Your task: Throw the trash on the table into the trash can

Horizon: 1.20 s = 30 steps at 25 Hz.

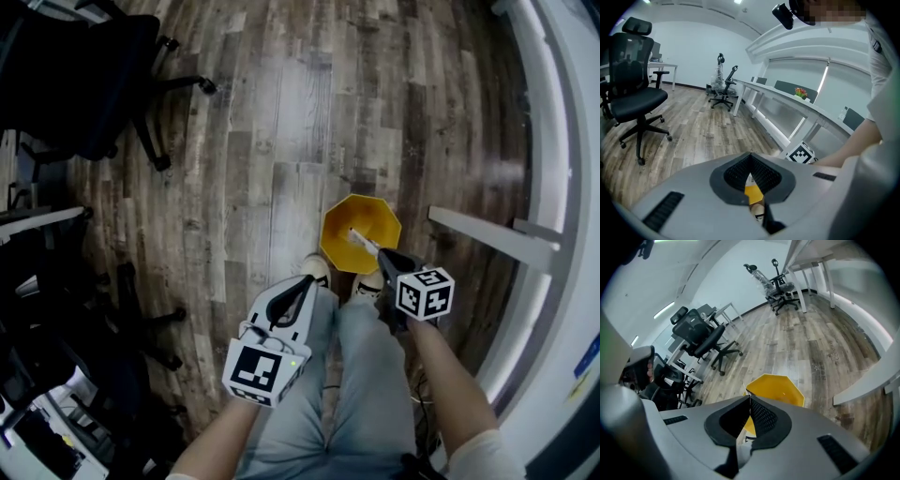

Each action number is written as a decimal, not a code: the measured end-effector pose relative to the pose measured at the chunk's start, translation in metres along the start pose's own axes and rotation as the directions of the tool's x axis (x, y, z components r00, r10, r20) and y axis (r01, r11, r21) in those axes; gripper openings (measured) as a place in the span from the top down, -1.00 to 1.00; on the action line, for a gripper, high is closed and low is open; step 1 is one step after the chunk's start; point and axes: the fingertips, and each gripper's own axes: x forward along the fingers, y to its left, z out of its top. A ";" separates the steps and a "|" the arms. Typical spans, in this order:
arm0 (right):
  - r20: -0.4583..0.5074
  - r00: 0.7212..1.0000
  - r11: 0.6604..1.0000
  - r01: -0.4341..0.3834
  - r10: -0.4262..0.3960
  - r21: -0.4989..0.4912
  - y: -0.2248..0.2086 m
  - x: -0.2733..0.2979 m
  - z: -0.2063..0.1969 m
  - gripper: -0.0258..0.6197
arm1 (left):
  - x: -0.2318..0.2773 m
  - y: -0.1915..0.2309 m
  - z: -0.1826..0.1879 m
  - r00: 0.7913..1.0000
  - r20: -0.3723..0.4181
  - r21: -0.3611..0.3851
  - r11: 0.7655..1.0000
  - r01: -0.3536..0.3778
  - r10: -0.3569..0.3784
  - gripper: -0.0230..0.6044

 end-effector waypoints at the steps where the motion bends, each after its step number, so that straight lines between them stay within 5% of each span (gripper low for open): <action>1: -0.006 1.000 1.000 0.004 -0.004 0.015 -0.005 0.009 -0.004 0.82 | 0.003 0.003 -0.004 1.000 -0.003 -0.001 1.000 0.001 -0.001 0.93; 9: -0.042 0.997 0.998 0.069 -0.068 0.013 -0.048 0.058 -0.026 0.81 | 0.026 0.010 -0.030 1.000 -0.021 -0.022 1.000 0.010 -0.010 0.93; 12: -0.054 0.996 0.998 0.067 -0.067 0.000 -0.050 0.061 -0.029 0.58 | 0.029 0.012 -0.037 0.999 -0.029 -0.028 1.000 0.014 -0.015 0.93; 15: -0.066 0.996 0.998 0.058 -0.058 0.000 -0.048 0.060 -0.028 0.57 | 0.028 0.014 -0.035 0.999 -0.029 -0.032 0.999 0.011 -0.012 0.92; 30: 0.047 0.999 0.999 0.028 -0.026 -0.045 0.017 -0.053 0.055 0.69 | -0.018 -0.022 0.047 1.000 0.019 0.006 1.000 0.010 -0.011 0.93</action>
